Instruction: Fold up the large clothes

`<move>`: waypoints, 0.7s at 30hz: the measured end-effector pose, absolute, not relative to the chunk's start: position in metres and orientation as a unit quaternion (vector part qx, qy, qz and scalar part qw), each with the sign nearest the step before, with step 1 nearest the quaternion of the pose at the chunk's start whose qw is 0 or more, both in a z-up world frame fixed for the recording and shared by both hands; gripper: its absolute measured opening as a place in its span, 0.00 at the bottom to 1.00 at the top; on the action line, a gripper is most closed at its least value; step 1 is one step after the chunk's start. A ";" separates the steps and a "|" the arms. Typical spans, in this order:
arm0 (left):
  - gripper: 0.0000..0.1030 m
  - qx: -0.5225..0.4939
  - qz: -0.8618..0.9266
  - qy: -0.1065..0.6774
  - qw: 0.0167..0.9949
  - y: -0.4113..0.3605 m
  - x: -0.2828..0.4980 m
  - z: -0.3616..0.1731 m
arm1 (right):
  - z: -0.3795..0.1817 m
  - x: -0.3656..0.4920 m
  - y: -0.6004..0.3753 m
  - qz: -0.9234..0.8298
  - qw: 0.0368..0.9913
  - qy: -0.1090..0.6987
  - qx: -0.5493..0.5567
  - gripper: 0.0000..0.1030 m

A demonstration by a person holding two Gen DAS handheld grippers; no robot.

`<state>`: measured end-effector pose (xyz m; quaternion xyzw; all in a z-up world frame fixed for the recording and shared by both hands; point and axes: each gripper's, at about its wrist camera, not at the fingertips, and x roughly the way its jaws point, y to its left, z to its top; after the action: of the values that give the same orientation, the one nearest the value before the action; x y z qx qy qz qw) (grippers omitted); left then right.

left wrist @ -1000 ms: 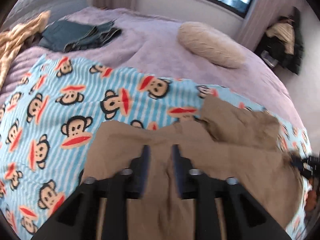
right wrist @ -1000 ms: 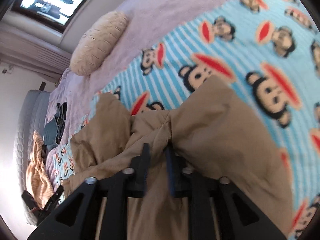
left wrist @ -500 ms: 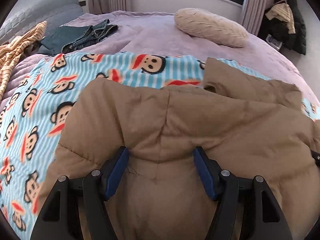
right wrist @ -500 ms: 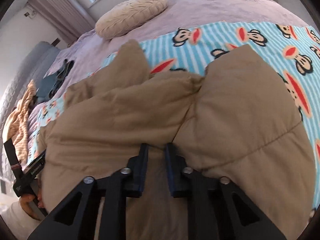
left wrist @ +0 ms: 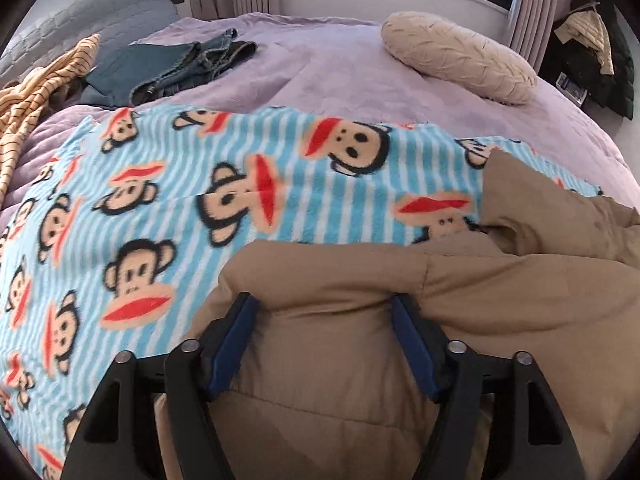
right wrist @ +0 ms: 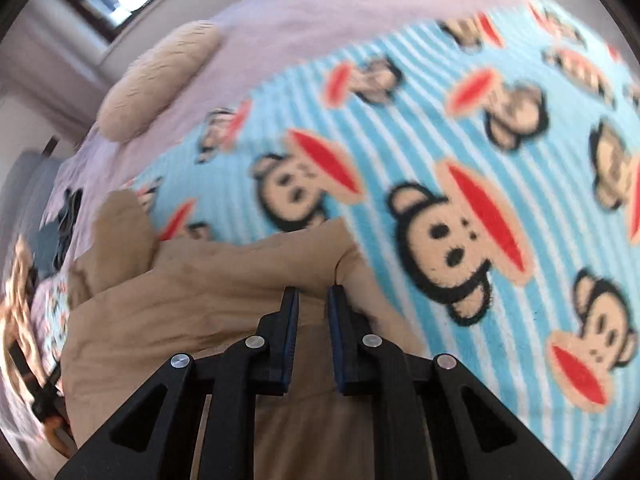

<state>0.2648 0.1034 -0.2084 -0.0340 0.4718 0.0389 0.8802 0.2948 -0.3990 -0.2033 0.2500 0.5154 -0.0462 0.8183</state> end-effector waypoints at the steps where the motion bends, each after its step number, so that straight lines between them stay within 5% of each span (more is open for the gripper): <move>1: 0.73 -0.040 0.039 0.474 0.879 0.102 0.272 -0.213 | -0.211 0.300 -0.404 -0.053 0.815 0.512 0.264 0.12; 9: 0.76 -0.054 0.055 0.490 0.868 0.105 0.282 -0.202 | -0.198 0.306 -0.399 -0.076 0.818 0.512 0.251 0.16; 16: 0.76 -0.036 0.064 0.466 0.882 0.126 0.210 -0.154 | -0.148 0.237 -0.373 -0.077 0.844 0.486 0.216 0.17; 21: 0.77 -0.025 0.066 0.497 0.865 0.134 0.157 -0.169 | -0.134 0.174 -0.339 -0.073 0.854 0.483 0.179 0.17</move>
<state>0.1571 0.1342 -0.1694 -0.0253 0.4972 0.0663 0.8648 0.1735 -0.3387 -0.1341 0.1789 0.4829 -0.0728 0.8541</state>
